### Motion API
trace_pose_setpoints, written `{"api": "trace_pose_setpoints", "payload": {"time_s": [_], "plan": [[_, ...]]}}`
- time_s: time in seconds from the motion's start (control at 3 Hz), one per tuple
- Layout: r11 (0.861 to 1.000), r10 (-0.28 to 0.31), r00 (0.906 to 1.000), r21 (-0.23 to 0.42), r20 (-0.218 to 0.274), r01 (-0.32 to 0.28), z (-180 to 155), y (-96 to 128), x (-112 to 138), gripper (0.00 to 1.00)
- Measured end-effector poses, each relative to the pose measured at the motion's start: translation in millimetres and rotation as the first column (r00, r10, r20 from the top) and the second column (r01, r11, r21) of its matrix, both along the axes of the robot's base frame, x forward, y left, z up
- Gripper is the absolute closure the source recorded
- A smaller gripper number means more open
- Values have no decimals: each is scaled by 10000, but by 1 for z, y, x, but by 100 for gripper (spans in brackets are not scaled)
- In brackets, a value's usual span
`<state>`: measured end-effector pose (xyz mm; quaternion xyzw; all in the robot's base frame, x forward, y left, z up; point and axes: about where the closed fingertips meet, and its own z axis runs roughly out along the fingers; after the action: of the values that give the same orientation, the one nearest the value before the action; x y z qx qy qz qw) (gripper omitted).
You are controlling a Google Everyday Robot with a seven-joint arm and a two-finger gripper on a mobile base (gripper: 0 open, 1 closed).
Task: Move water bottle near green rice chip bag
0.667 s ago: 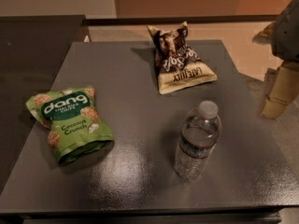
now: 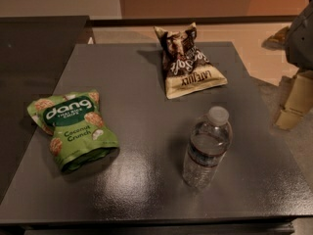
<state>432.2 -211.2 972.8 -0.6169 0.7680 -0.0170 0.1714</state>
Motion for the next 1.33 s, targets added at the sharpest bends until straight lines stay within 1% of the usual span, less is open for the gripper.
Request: {"api": "trace_pose_setpoints", "payload": {"time_s": [0.33, 0.67, 1.0, 1.33], "plan": [[9945, 847, 9964, 616, -13, -845, -10, 16, -14, 0], [9762, 1727, 9850, 1344, -73, -1701, -24, 36, -30, 0], [9467, 2522, 9671, 2154, -331, -2395, -36, 56, -44, 0], [9134, 3154, 9466, 2919, -669, -2837, -44, 72, -55, 0]]}}
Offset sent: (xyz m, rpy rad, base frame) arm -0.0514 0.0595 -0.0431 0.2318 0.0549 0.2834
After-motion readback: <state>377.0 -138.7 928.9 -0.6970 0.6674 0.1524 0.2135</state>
